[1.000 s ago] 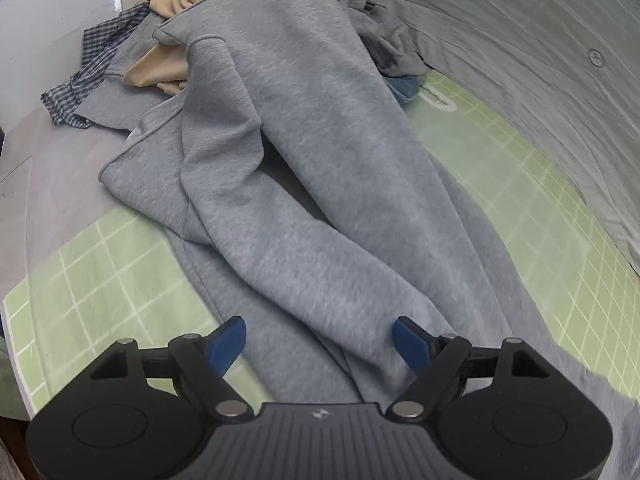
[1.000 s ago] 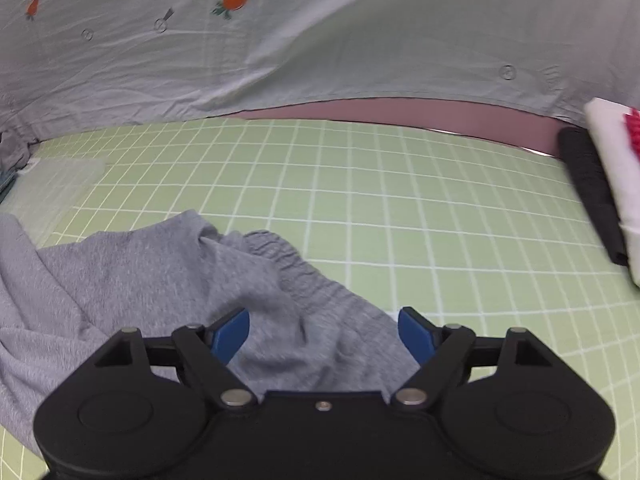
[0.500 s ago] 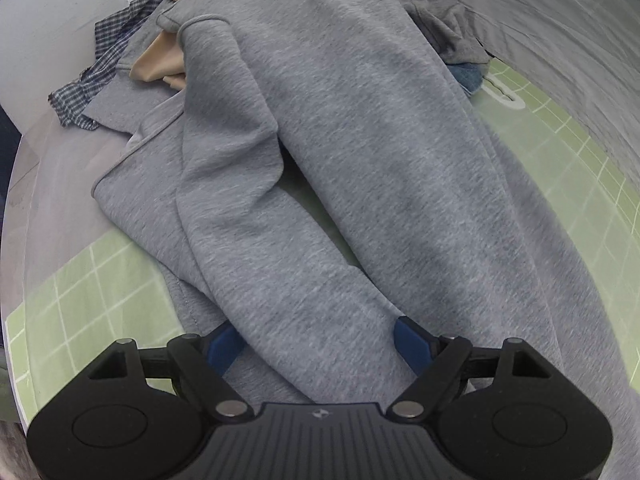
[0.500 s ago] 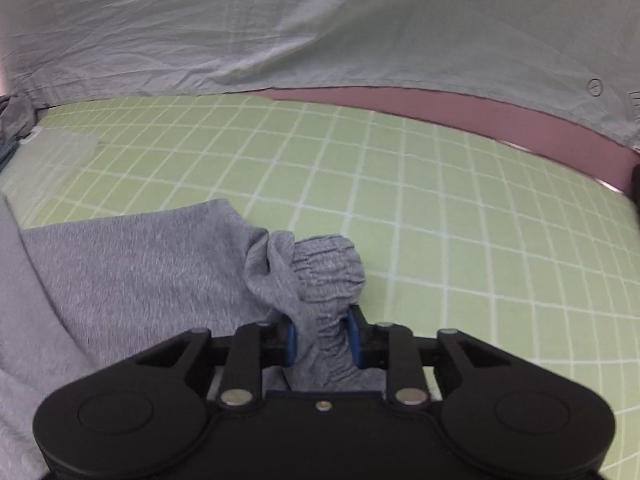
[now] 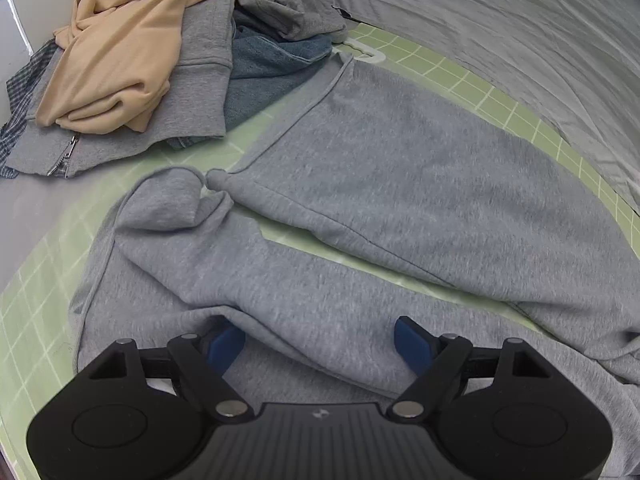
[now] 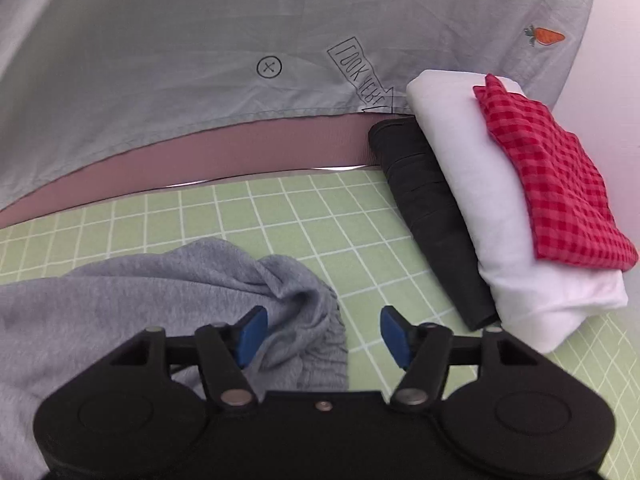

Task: Fold clothes

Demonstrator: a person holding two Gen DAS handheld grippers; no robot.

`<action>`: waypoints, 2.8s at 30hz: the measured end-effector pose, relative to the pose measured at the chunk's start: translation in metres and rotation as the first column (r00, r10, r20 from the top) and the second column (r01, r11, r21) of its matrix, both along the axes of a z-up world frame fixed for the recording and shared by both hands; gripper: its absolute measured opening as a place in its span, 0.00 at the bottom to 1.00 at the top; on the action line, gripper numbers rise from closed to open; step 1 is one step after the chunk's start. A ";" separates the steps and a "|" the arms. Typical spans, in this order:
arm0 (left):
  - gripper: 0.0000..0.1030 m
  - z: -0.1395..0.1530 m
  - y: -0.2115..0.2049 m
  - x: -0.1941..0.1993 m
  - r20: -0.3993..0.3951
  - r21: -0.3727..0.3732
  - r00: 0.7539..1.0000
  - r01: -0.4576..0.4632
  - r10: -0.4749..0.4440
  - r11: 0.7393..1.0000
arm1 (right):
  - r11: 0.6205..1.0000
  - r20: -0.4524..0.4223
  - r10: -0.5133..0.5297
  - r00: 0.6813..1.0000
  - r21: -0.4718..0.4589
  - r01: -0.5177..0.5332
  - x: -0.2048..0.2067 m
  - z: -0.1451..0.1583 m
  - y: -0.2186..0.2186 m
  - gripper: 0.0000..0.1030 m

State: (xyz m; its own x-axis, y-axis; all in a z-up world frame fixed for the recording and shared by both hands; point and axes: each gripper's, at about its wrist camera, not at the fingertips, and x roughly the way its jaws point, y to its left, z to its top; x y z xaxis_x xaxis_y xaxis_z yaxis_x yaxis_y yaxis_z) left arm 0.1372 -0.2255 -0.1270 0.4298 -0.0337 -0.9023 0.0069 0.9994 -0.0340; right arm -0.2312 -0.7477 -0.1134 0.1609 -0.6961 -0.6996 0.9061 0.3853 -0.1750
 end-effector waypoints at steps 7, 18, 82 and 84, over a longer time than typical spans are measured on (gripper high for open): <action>0.80 0.012 0.016 0.006 0.041 0.022 0.996 -0.079 0.078 0.997 | 0.996 0.110 0.067 0.992 0.054 -0.073 -0.004 0.005 0.077 0.72; 0.81 0.003 0.062 0.036 0.067 0.135 0.980 -0.196 0.189 0.971 | 0.968 0.030 0.244 0.969 0.055 -0.245 0.044 -0.005 0.119 0.79; 0.84 0.030 0.144 -0.117 0.083 -0.133 0.992 -0.084 0.095 0.988 | 0.993 0.245 -0.074 0.967 0.109 0.048 -0.158 0.004 0.235 1.00; 0.86 0.028 0.126 -0.122 0.071 -0.113 0.995 -0.067 0.075 0.991 | 0.991 0.264 -0.101 0.959 0.106 0.075 -0.163 0.005 0.219 1.00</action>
